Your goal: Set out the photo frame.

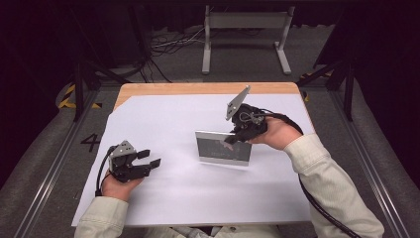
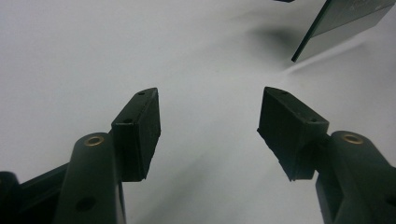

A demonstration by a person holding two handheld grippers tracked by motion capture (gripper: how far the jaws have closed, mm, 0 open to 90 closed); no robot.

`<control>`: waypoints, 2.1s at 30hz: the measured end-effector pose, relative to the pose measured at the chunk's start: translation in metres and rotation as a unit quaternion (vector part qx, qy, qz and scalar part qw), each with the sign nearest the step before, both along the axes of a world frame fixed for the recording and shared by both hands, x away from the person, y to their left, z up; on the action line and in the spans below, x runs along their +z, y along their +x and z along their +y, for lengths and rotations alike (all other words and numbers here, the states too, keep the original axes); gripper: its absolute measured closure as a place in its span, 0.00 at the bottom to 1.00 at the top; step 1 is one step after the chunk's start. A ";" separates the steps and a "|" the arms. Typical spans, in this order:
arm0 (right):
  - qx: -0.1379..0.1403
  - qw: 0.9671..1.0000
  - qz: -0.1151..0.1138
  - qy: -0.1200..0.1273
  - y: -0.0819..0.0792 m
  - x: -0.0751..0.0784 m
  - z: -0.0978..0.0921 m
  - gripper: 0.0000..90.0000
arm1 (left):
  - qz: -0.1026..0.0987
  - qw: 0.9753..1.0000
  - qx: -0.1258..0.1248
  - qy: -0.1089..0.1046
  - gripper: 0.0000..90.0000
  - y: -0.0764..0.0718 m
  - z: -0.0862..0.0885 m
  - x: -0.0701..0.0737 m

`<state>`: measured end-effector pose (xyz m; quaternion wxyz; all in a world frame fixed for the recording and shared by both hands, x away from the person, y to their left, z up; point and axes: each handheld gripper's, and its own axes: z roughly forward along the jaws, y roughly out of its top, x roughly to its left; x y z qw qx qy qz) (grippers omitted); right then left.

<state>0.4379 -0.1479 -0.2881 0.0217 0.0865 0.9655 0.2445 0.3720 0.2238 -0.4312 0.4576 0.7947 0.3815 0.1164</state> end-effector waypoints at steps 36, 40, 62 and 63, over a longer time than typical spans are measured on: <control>0.018 0.999 -0.039 -0.023 0.009 -0.015 -0.010 0.84 | 0.008 1.000 -0.008 0.002 0.43 0.003 -0.006 -0.003; 0.005 0.999 -0.040 -0.017 0.012 -0.017 -0.013 0.83 | 0.009 1.000 -0.010 0.002 0.43 0.003 -0.006 -0.003; -0.037 0.997 -0.046 0.039 0.014 -0.017 -0.023 0.59 | 0.007 1.000 -0.014 0.001 0.43 0.006 -0.010 -0.002; -0.038 0.997 -0.048 0.042 0.014 -0.016 -0.024 0.57 | 0.008 1.000 -0.015 0.001 0.43 0.006 -0.010 -0.002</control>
